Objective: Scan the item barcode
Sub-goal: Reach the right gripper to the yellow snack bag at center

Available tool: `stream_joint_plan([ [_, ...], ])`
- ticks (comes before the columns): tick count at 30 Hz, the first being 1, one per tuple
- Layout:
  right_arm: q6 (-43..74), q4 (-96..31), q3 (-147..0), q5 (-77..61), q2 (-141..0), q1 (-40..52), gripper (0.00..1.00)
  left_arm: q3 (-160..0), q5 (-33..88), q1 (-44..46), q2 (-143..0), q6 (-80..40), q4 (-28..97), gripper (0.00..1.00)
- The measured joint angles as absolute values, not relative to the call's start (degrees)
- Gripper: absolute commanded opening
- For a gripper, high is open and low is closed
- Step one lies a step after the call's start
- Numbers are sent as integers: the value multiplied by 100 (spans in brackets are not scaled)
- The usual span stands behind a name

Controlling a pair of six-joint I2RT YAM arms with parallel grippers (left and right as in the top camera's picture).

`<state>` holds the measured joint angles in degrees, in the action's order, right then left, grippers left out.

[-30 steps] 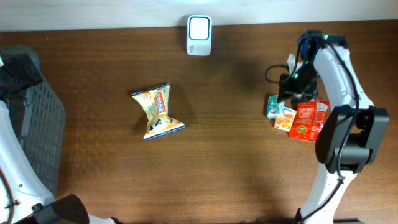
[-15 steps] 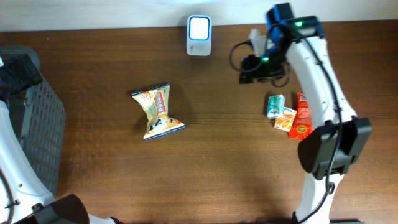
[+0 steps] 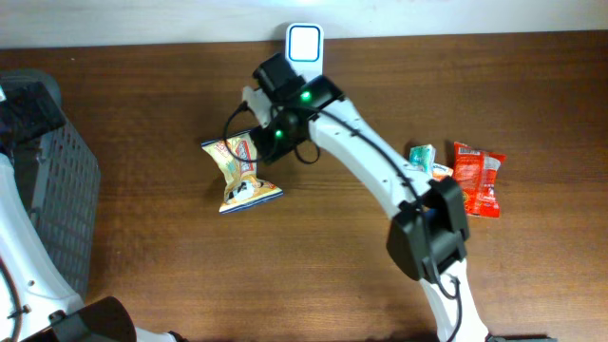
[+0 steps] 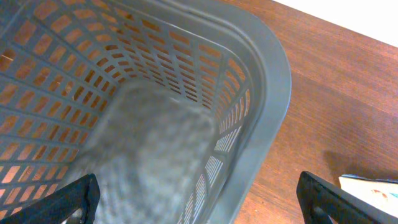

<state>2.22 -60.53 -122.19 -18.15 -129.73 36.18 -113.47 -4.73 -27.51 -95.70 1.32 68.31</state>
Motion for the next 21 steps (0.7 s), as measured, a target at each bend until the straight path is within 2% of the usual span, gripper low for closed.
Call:
stream_joint_plan([
  [11, 303, -5352, -12219, -1787, -13358, 3813, 4, -11347, -473, -2751, -9570, 132, 6834, 99],
  [21, 307, -5360, -12219, -1833, -13675, 3844, 4, -11347, -473, -2751, -9570, 132, 6831, 99],
])
